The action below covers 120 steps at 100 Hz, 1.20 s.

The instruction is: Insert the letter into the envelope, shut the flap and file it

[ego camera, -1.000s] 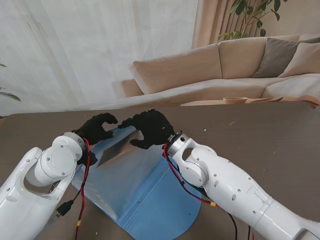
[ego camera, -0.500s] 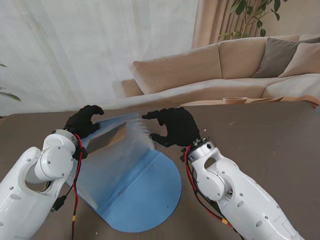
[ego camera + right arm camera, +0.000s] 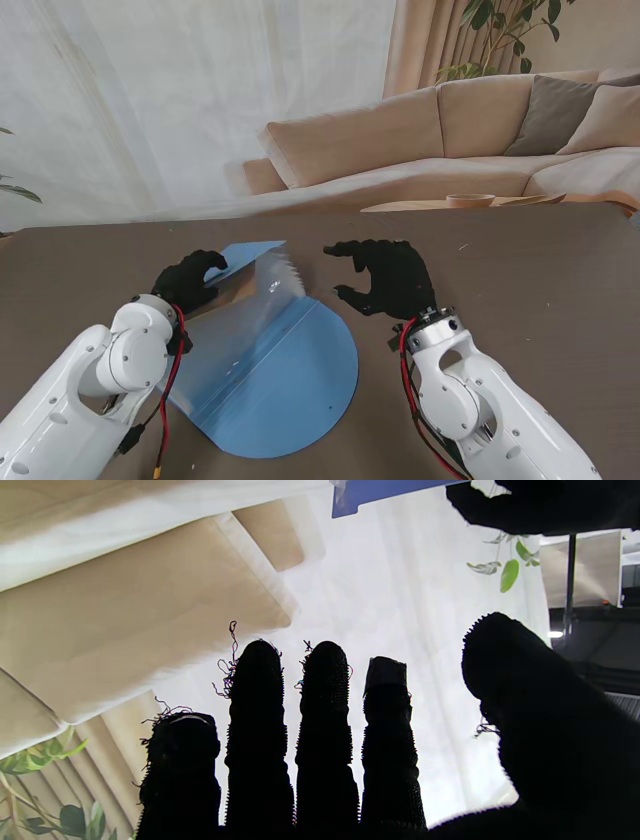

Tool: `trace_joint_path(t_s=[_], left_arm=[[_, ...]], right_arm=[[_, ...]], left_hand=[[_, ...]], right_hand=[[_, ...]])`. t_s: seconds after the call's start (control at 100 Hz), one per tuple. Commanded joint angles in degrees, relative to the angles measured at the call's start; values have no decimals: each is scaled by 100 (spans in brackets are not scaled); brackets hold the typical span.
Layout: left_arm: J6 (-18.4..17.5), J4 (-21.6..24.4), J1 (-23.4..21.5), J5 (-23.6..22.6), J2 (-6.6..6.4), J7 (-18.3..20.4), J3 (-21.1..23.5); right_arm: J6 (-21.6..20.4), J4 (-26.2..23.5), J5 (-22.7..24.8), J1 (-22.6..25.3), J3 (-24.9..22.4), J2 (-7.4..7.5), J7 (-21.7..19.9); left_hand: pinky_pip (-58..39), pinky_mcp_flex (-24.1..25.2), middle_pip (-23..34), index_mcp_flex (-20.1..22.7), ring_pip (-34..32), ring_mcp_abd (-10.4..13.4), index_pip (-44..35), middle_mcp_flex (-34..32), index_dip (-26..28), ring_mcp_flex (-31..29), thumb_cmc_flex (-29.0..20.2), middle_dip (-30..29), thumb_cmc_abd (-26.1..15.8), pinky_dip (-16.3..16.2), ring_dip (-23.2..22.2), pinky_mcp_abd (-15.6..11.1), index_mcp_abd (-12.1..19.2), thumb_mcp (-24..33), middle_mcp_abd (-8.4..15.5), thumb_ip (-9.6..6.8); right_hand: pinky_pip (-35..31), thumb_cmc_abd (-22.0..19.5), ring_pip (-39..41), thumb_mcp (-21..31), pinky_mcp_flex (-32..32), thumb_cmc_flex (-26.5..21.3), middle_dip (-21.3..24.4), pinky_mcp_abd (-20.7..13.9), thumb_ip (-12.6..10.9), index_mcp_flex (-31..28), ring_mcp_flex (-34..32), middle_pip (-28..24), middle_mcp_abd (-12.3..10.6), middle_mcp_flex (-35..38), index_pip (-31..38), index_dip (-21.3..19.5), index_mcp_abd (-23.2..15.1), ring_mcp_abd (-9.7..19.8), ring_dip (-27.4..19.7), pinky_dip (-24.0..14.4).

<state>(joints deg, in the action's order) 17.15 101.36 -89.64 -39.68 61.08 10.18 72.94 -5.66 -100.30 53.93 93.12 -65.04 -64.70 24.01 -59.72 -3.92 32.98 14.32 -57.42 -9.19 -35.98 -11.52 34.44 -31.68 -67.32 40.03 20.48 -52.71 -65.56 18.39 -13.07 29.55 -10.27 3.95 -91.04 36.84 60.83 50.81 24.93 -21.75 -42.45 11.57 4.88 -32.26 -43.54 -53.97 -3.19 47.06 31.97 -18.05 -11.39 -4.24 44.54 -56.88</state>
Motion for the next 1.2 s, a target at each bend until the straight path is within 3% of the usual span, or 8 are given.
trace_joint_path(t_s=[0.0,0.12,0.27,0.36,0.44,0.54,0.8,1.19], left_arm=[[-34,-6,-198,19,24,191,-51],[-99,48,-375,51,-16,374,-55],[-163,128,-520,65,-72,641,-45],[-259,157,-581,0,-95,729,-29],[-375,202,-655,50,-105,780,38],[-657,241,-803,210,-81,670,185],[-2129,179,-1432,996,78,-175,639],[-3580,-122,-2010,1721,251,-975,850]], right_arm=[[40,-22,-53,128,-20,8,-45],[49,-31,-96,238,-102,0,-14],[59,-17,-194,320,-154,-19,12],[75,-6,-225,353,-173,-24,18],[84,2,-299,375,-173,-32,-11],[83,23,-398,377,-151,-35,-97],[235,214,-1308,226,219,-145,-388],[379,450,-2398,136,763,-309,-558]], left_hand=[[162,177,-220,-243,313,-85,-82,124,13,258,-133,-113,-73,148,53,-146,97,-28,114,46],[835,580,-1057,-405,1200,-85,112,167,-82,1493,936,-234,-198,440,1005,-266,140,398,228,-138],[2961,996,-2550,-635,3811,110,674,500,-374,2813,1623,-188,5,875,2460,-595,298,268,584,-120],[4611,1039,-2939,-624,5195,284,1339,522,-721,3037,1978,-783,103,507,2815,-810,397,77,735,-65],[5293,860,-3103,-624,5554,377,1776,488,-905,2974,2388,-1646,70,1530,4209,-921,506,-79,837,2],[5510,787,-3177,-621,5666,460,2038,488,-1025,2980,2509,-2092,-330,2315,4951,-1014,674,-446,918,17],[5635,745,-3153,-401,5697,613,1826,473,-1229,2981,2313,-2099,-1028,3055,5221,-1167,1238,-1436,1172,-78],[5727,714,-3214,-422,5679,552,1879,461,-1610,2973,2365,-2282,-1110,3290,5229,-1161,1606,-1502,1245,-68]], right_hand=[[67,-56,-56,60,-68,178,35,49,-128,75,201,79,30,-280,-55,44,53,-80,-95,18],[79,-48,-63,78,-82,174,46,64,-126,67,207,83,34,-278,-57,45,50,-85,-102,14],[102,-42,-78,98,-117,165,54,74,-125,65,220,84,48,-290,-59,46,62,-107,-111,12],[191,-48,-175,105,-177,167,101,109,-124,72,256,159,60,-332,-65,49,57,-112,-161,35],[601,-67,-606,98,-374,168,370,253,-127,100,339,534,107,-441,-83,51,33,-152,-394,177],[1496,-183,-1794,19,-710,156,1078,465,-141,159,469,1372,198,-643,-123,52,-12,-220,-1064,594],[3126,-1140,-3746,-254,-1497,-234,2414,681,-366,385,1028,2557,460,-1192,-316,173,152,-353,-2139,1633],[4611,-1833,-4567,-542,-2636,-291,2709,378,-605,1508,2366,2819,372,-2507,-414,408,90,-54,-2655,2544]])
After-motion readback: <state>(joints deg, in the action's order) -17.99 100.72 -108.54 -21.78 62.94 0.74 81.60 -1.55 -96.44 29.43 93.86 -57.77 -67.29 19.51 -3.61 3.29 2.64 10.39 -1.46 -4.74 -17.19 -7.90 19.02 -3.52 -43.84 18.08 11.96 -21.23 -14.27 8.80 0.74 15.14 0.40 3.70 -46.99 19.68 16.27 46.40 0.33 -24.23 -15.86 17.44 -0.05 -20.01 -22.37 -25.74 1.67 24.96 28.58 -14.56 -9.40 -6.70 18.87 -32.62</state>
